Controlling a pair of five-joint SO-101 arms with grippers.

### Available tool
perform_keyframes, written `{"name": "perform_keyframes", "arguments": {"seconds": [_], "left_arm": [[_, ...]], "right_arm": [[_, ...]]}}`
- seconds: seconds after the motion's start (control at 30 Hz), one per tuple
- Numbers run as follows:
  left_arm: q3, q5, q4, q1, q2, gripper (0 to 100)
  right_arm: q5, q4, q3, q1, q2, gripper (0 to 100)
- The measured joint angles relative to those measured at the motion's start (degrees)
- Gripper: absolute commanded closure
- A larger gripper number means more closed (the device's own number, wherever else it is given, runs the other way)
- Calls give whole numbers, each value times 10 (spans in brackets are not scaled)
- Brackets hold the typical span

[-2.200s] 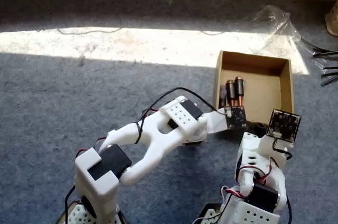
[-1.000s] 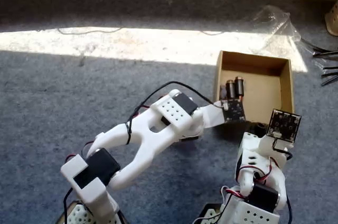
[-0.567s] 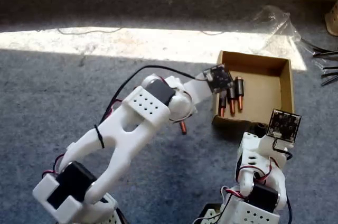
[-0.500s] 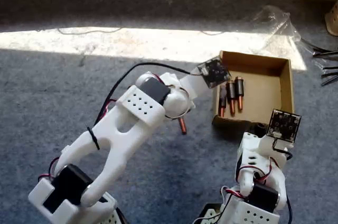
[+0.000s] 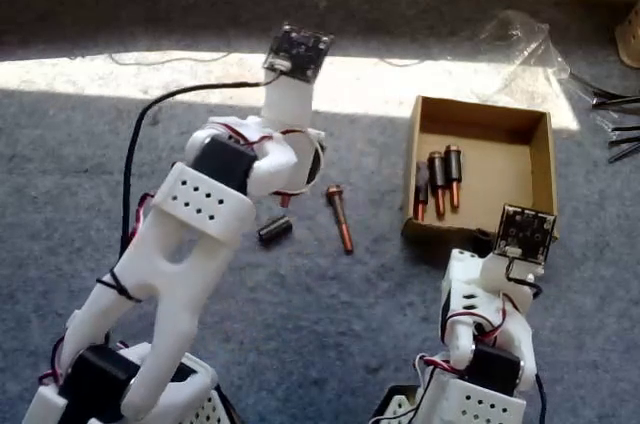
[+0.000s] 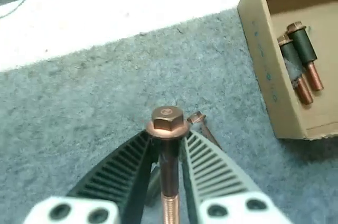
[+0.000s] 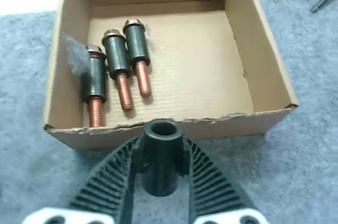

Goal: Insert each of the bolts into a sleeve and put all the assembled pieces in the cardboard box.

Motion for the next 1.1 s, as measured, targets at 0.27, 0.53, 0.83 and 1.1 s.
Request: {"name": "perform_keyframes", "arguments": {"seconds": [0.27,0.53,0.83,1.1], "left_arm": [[100,13,0,-27,-169,979],[191,-56,1,-29,-393,980],[257,-60,-20,-29,-490,980],[337,-90,-69,-29,-630,980]], "right_arm": [[0,-1,0,-103,0,994],[41,-37,0,-248,0,994],[40,-114,0,-379,0,994],[-10,-200,0,-457,0,994]]}}
